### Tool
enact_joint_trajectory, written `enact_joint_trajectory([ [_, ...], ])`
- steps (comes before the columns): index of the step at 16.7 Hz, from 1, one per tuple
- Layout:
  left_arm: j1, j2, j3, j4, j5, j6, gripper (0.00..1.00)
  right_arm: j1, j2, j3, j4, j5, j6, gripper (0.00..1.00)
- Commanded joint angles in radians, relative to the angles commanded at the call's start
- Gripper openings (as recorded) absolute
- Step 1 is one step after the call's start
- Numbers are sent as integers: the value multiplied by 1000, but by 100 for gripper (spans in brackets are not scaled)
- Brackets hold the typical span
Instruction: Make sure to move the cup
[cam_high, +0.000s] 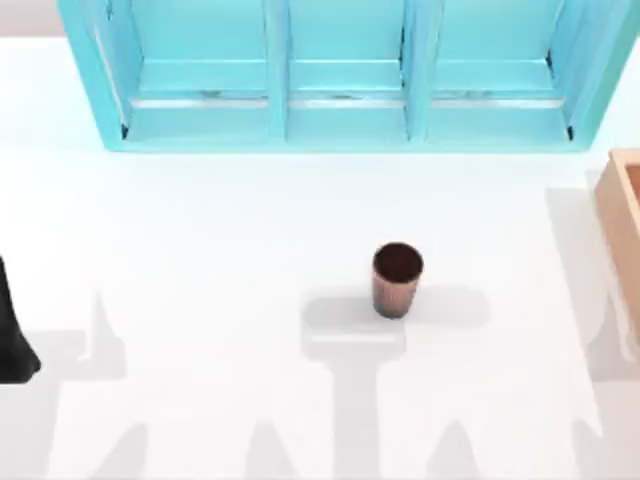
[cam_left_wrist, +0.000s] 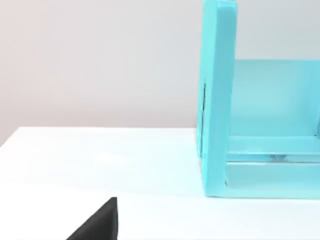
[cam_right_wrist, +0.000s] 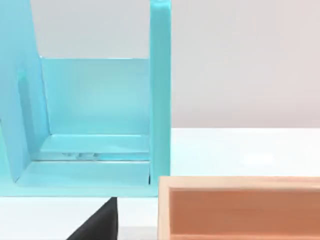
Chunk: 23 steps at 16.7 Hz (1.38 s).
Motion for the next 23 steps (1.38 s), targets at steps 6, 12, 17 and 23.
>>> enact_joint_trajectory([
  [6,-42,92,97,-69,1,-39,100,0,0,0,0,0,0,100],
  [12,-199,525,554,-371,-12,-192,100,0,0,0,0,0,0,100],
  [17,-374,1100,1153,-748,-28,-362,100,0,0,0,0,0,0,100],
  [23,-593,1829,1925,-1215,-38,-570,100,0,0,0,0,0,0,100],
])
